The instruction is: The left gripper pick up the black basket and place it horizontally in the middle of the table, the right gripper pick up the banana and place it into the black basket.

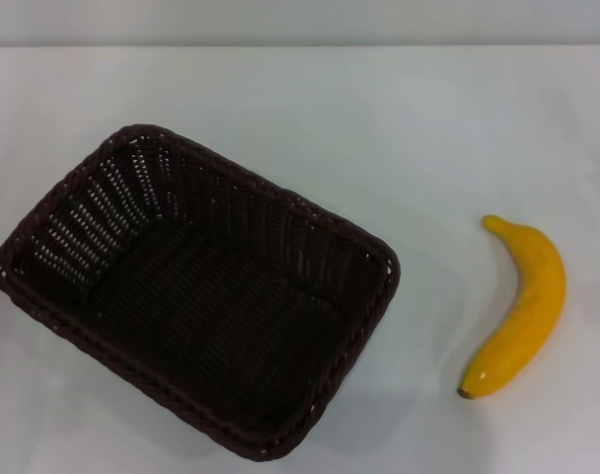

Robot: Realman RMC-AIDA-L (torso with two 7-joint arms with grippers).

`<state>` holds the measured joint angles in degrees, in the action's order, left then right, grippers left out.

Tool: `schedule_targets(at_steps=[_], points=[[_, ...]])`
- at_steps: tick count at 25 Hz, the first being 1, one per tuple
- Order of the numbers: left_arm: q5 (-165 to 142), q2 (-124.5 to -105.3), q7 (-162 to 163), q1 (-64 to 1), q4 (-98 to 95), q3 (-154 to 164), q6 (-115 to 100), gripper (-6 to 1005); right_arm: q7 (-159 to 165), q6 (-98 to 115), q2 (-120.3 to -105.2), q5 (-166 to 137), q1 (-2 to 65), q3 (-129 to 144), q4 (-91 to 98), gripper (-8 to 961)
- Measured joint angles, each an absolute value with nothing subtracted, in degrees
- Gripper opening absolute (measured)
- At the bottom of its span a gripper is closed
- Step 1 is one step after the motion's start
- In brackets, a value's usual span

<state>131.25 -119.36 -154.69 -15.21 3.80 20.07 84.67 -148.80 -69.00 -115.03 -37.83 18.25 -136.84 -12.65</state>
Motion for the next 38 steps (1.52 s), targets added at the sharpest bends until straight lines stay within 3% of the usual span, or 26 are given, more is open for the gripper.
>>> schedule_targets(at_steps=[4, 7, 9, 14, 17, 21, 28, 38], points=[[132.2, -118.79, -139.6, -14.9, -3.4, 21.0, 83.2, 890, -148.8, -69.0, -115.13, -37.8, 18.4, -136.8, -12.6, 872], [126.0, -117.30, -121.9, -14.3, -13.7, 24.3, 77.4, 890, -148.6, -69.0, -115.18, -37.8, 18.7, -136.8, -12.6, 872], [118.7, -115.34, -109.0, -14.2, -19.9, 26.9, 73.9, 890, -148.5, -69.0, -115.23, -37.8, 18.9, -136.8, -12.5, 872], [96.0, -107.13, -77.1, -18.8, -31.5, 33.1, 73.8, 891, -148.3, -69.0, -115.37, -37.8, 19.7, -136.5, -12.2, 871], [81.9, -103.31, -62.9, -23.5, -37.3, 36.2, 77.6, 891, -148.3, -69.0, -115.42, -37.9, 20.1, -136.4, -12.1, 871], [63.7, -99.90, -49.9, -31.6, -43.2, 38.1, 87.3, 892, -148.3, -69.0, -115.42, -38.2, 20.3, -136.3, -12.1, 871], [39.4, -100.19, -45.1, -42.8, -45.8, 38.4, 96.5, 890, -148.3, -69.0, -115.54, -38.2, 20.8, -136.3, -11.7, 871], [26.8, -106.41, -45.6, -50.7, -41.5, 42.4, 94.2, 891, -148.2, -69.0, -115.58, -37.8, 20.2, -136.4, -11.1, 871]])
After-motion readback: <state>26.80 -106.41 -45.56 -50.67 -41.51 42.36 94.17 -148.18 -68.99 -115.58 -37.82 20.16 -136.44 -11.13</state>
